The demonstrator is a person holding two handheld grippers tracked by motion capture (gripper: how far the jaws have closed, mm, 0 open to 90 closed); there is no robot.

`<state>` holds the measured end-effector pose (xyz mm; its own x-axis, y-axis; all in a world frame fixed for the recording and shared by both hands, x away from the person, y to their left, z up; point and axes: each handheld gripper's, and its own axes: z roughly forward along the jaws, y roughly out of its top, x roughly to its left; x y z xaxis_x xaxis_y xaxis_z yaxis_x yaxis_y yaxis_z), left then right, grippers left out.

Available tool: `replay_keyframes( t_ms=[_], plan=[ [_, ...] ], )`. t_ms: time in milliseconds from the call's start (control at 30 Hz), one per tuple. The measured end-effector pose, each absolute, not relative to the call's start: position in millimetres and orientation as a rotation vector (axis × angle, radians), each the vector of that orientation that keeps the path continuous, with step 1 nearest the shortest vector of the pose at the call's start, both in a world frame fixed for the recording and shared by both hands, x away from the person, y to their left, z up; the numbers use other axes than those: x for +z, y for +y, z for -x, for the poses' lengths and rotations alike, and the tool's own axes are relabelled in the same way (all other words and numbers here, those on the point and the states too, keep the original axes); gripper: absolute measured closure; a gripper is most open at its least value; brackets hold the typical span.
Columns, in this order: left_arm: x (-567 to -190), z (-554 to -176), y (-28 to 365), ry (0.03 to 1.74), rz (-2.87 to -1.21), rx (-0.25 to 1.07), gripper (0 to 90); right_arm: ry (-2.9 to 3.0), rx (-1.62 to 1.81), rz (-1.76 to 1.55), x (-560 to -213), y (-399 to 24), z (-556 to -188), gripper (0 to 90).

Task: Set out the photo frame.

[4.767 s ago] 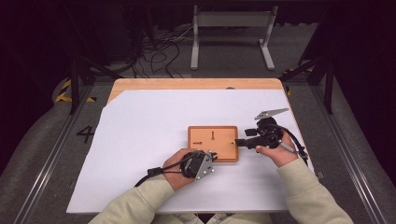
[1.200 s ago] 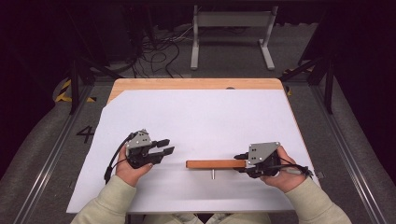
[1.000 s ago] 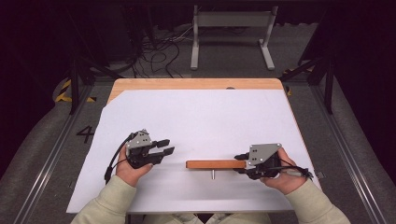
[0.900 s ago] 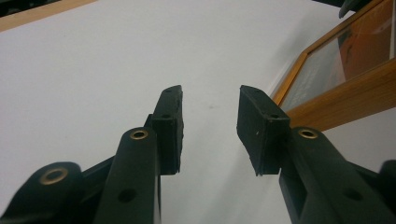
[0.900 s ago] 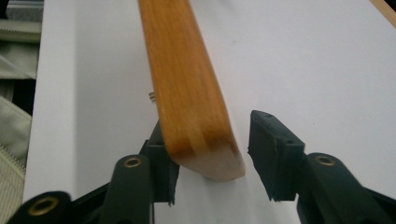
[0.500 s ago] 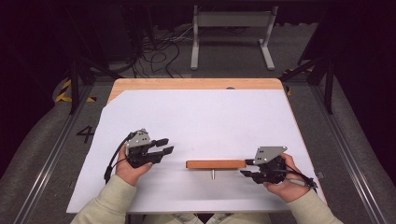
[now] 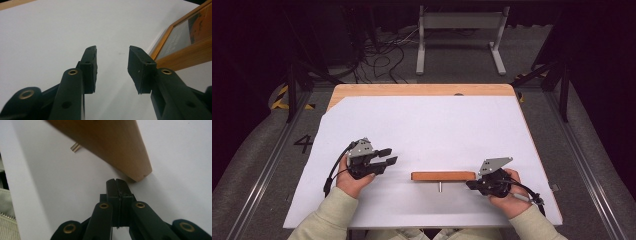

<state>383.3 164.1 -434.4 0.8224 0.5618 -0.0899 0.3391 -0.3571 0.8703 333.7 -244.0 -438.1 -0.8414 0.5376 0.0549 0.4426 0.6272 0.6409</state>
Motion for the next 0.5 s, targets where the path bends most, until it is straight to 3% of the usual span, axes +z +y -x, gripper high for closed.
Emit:
replay_keyframes(
  t_ms=[500],
  plan=[
    [-434.2,-381.7,165.9,0.671,-1.980,0.278,58.8,2.653,1.060,-0.946,-441.1,-240.9,-359.3,90.0]
  ],
)
